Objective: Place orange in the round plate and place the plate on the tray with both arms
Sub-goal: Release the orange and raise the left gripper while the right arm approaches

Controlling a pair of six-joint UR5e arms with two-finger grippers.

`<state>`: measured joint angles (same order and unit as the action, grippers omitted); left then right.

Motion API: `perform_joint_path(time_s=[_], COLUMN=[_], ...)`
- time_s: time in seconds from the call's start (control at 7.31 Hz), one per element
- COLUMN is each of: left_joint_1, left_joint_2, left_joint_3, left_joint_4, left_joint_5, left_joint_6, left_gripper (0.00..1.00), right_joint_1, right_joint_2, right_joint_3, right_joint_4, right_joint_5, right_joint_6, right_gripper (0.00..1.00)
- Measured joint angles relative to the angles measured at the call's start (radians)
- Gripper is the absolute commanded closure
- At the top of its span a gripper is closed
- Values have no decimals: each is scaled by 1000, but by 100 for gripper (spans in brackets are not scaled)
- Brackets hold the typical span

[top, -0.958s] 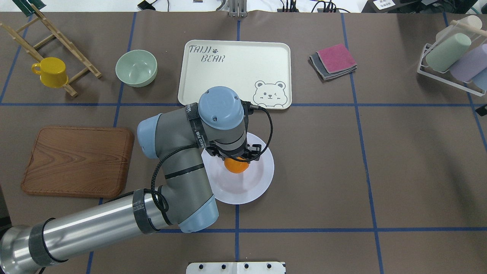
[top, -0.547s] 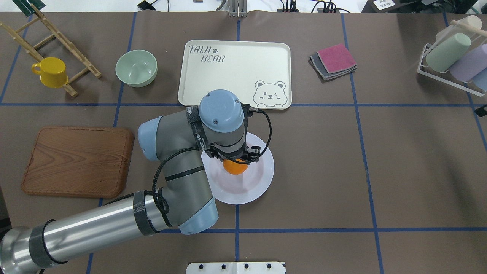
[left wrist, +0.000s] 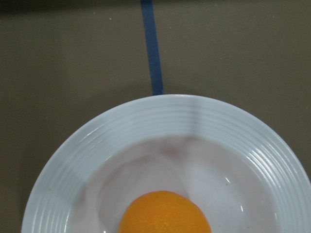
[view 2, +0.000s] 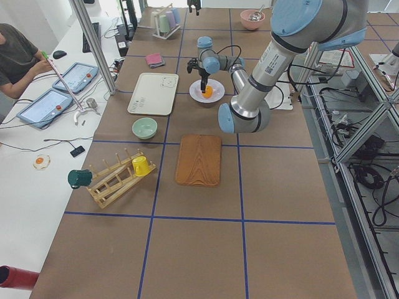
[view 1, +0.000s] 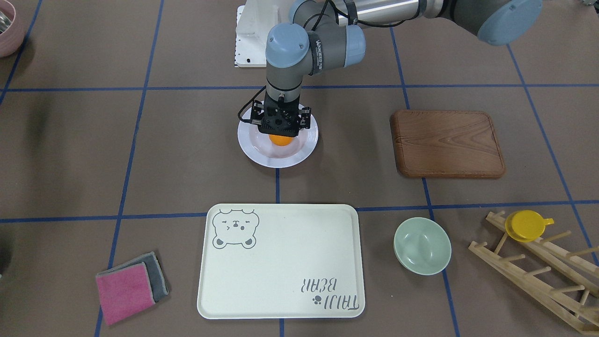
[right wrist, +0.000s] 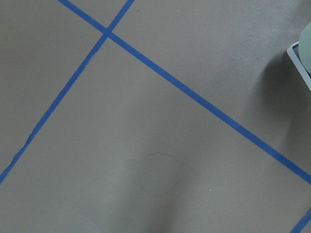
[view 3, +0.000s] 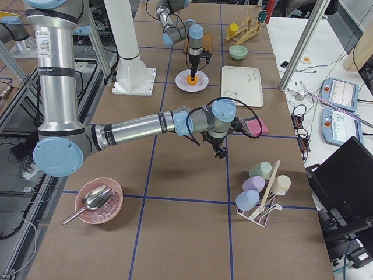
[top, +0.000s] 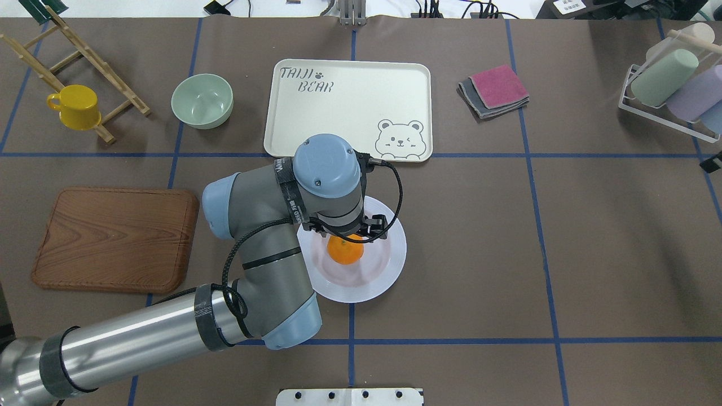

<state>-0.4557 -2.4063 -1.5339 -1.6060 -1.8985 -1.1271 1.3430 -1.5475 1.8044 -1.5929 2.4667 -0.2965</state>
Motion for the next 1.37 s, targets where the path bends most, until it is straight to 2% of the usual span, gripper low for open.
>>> perform_joint_path(time_s=[0.14,0.41,0.82,0.96,1.09,1.37], left_joint_1=[-20,-103,-272,-340,-402,-490], left_joint_2=[37,166,385,470,537,594], left_joint_3=[-68,-222,-351,-393,-422,-432], left_joint_4=[4,10,8,8,9,12], left_joint_5=[-5,-48,-147,-197,-242,-287], left_joint_6=[6,84,336,438,524,620], left_gripper=[1,1,1,1,1,1], right_joint_1=[-27,-121,-272,-338,-422,-594], right_joint_2=[6,10,35,57,88,140], right_joint_3=[-5,-40,-73,-91,-103,-107], right_joint_4=[45,297,661,770,870,1024], right_joint_5=[0,-4,-35,-92,-188,-407], right_joint_6=[90,467,1041,1218,1420,1754], right_gripper=[0,0,0,0,0,0])
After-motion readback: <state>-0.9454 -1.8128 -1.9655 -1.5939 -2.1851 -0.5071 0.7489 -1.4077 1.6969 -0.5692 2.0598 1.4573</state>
